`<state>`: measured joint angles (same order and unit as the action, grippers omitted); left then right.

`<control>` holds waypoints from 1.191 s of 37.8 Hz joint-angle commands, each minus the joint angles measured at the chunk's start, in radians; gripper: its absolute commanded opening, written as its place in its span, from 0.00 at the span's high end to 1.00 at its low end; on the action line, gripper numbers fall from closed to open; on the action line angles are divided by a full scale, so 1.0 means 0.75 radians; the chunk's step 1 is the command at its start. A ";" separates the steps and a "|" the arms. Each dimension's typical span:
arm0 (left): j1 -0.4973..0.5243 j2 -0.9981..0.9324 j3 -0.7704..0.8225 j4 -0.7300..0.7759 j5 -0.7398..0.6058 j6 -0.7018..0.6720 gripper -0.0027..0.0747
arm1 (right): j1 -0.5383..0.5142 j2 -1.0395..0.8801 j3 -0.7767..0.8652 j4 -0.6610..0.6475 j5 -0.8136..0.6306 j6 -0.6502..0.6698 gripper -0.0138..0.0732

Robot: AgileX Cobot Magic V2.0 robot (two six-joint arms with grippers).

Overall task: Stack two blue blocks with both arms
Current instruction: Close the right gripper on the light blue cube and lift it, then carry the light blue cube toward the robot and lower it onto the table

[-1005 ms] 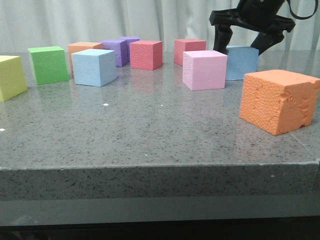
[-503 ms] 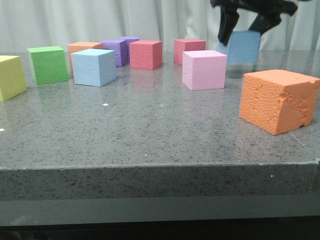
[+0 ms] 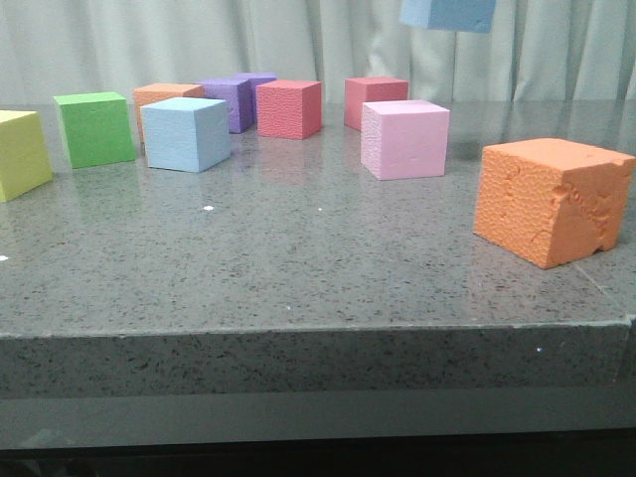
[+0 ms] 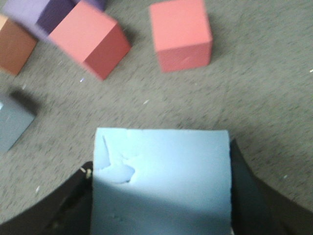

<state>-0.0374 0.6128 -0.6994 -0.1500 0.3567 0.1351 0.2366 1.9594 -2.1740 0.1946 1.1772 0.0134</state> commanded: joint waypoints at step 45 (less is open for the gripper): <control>-0.001 0.009 -0.043 -0.017 -0.112 -0.010 0.17 | 0.473 -0.083 0.436 -0.062 -0.170 0.092 0.49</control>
<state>-0.0374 0.6128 -0.6994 -0.1500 0.3567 0.1351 0.5918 1.9573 -1.8388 0.1481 1.1039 0.0794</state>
